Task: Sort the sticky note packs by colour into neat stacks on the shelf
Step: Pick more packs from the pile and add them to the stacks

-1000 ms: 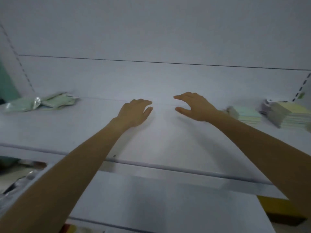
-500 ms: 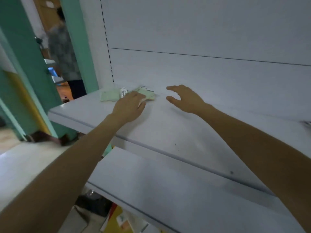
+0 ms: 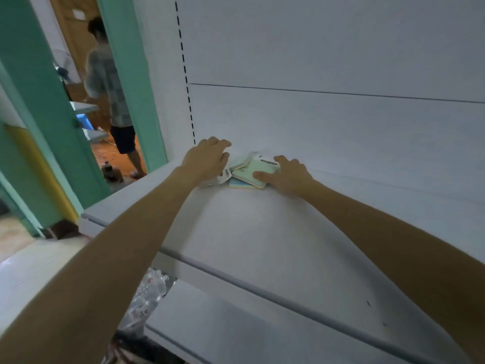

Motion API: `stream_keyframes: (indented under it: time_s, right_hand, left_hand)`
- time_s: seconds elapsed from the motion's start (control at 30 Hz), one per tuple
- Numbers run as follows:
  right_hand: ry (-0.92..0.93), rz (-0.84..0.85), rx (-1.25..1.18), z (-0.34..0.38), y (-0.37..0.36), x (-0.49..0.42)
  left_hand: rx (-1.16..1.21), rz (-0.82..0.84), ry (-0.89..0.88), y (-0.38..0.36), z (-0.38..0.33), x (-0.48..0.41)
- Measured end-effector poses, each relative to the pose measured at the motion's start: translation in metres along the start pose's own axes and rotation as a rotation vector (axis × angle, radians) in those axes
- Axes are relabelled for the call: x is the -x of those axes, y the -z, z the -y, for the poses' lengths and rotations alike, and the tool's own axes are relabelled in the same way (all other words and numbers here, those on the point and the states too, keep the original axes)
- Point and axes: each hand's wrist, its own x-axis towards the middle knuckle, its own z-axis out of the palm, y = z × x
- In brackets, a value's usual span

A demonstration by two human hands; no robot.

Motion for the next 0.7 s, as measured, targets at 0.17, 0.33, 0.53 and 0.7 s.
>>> stream_keyframes:
  time_s: [0.17,0.33,0.53,0.7]
  right_hand:
    - [-0.067,0.014,-0.169,0.001,0.004,0.001]
    - [-0.079,-0.016,-0.303,0.004,0.002,0.007]
    - [-0.135,-0.082,-0.388,-0.002,0.003,0.011]
    - [-0.144,-0.198,-0.447,-0.01,0.004,0.021]
  left_hand:
    - [-0.009,0.242,-0.042,-0.007,0.008,-0.038]
    - [0.059,0.49,-0.01,-0.01,0.021,-0.06]
    - [0.149,0.495,-0.091,-0.016,0.023,-0.068]
    - [0.184,0.51,-0.168,-0.025,0.013,-0.069]
